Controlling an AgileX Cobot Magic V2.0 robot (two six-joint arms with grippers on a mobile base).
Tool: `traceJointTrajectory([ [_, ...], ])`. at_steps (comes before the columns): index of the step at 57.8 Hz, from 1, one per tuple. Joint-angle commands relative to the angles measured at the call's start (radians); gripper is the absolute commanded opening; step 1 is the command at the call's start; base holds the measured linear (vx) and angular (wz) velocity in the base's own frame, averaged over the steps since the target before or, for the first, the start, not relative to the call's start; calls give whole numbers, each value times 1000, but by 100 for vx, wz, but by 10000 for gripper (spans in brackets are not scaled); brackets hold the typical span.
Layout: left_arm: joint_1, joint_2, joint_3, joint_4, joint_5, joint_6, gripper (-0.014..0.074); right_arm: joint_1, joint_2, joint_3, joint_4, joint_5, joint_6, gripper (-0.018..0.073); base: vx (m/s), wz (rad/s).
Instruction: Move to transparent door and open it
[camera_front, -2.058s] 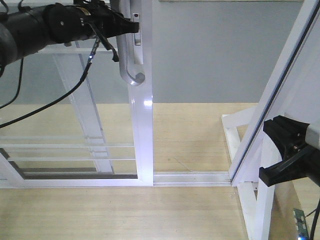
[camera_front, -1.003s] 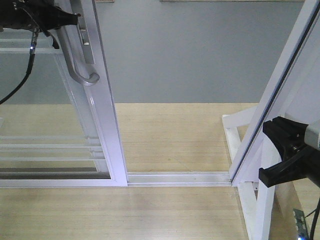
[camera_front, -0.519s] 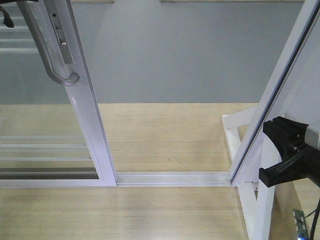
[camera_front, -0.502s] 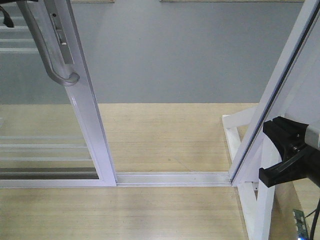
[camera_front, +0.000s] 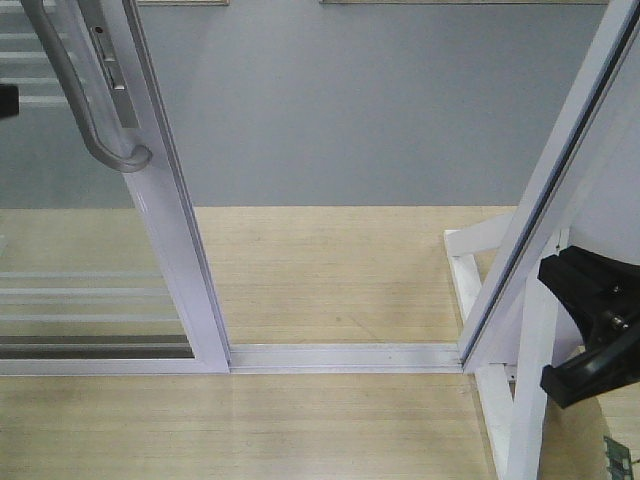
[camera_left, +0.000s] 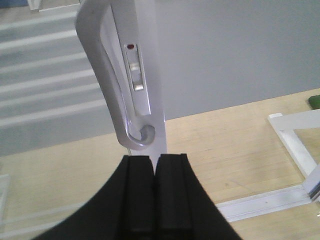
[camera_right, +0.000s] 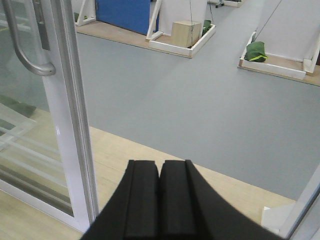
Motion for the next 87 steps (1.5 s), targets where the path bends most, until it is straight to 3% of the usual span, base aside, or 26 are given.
traceJointTrajectory([
  [1, -5, -118, 104, -84, -117, 35, 0, -3, -47, -28, -3, -23, 9, 57, 0, 0],
  [16, -24, -429, 460, -334, -172, 221, 0, -3, -126, -28, -5, -8, 9, 57, 0, 0],
  [31, -24, -675, 574, -465, -176, 224, 0, -3, -128, -28, -5, 4, 9, 57, 0, 0],
  [51, -24, -756, 575, -462, -100, 208, 0, -3, -128, -28, -5, 6, 9, 57, 0, 0],
  [75, -24, -747, 574, -454, -131, 194, 0, -3, -128, -28, -5, 6, 9, 57, 0, 0],
  [79, -24, -744, 574, -388, -170, 131, 0, -3, -128, -28, -5, 6, 9, 57, 0, 0],
  [87, -24, -744, 574, -84, -238, -183, 0, -3, -128, -28, -5, 6, 9, 57, 0, 0],
])
